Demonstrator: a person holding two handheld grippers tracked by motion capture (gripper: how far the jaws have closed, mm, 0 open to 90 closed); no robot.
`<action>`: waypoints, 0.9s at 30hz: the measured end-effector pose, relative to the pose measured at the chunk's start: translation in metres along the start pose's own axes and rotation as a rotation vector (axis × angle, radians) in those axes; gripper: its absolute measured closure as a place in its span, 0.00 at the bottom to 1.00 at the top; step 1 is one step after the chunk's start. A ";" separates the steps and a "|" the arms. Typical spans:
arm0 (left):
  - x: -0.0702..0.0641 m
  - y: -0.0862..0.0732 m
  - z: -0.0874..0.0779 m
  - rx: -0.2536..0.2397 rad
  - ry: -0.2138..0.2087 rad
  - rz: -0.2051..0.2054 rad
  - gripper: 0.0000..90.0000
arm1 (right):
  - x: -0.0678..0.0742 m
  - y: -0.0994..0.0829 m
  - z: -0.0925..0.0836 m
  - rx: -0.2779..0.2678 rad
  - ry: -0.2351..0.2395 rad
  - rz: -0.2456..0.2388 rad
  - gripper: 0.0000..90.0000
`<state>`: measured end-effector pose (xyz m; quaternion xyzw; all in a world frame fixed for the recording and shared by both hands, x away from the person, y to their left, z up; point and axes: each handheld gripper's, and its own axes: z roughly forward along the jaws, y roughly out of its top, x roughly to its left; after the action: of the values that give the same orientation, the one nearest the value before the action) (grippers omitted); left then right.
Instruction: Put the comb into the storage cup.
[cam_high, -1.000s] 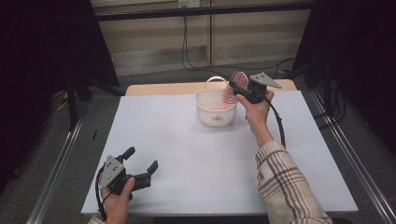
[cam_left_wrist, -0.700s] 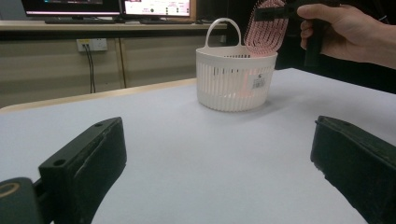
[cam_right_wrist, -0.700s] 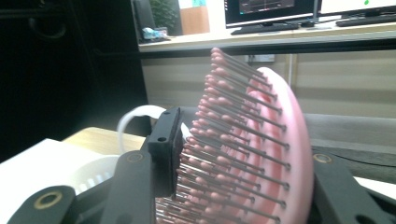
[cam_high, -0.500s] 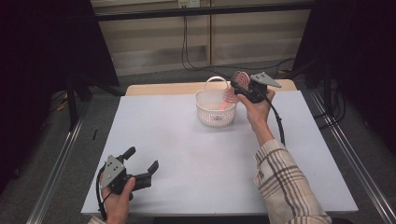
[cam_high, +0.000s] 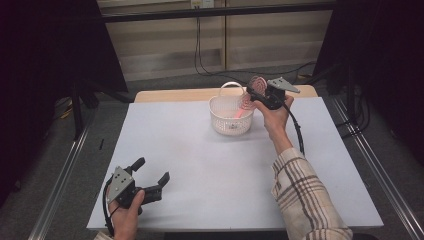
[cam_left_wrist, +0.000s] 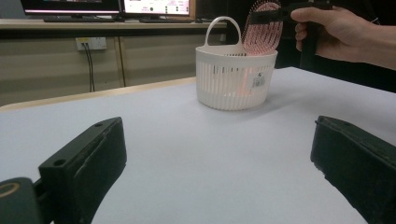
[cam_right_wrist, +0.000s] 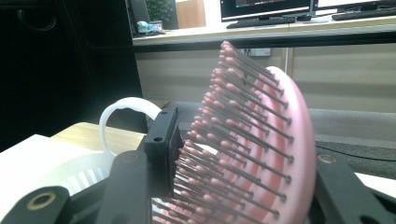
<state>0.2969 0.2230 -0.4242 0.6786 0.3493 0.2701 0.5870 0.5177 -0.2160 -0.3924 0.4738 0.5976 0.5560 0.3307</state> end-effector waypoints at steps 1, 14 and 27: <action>0.000 0.000 0.000 0.000 0.000 0.002 0.04 | 0.000 0.000 0.000 0.002 -0.002 -0.001 0.58; 0.000 0.000 0.000 0.002 0.000 0.013 0.04 | -0.001 0.000 0.004 0.011 -0.017 -0.023 0.57; 0.000 0.001 0.000 -0.003 0.001 0.005 0.04 | -0.002 0.000 0.003 0.021 -0.008 -0.015 0.55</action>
<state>0.2967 0.2232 -0.4236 0.6783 0.3475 0.2726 0.5872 0.5206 -0.2167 -0.3935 0.4750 0.6055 0.5453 0.3323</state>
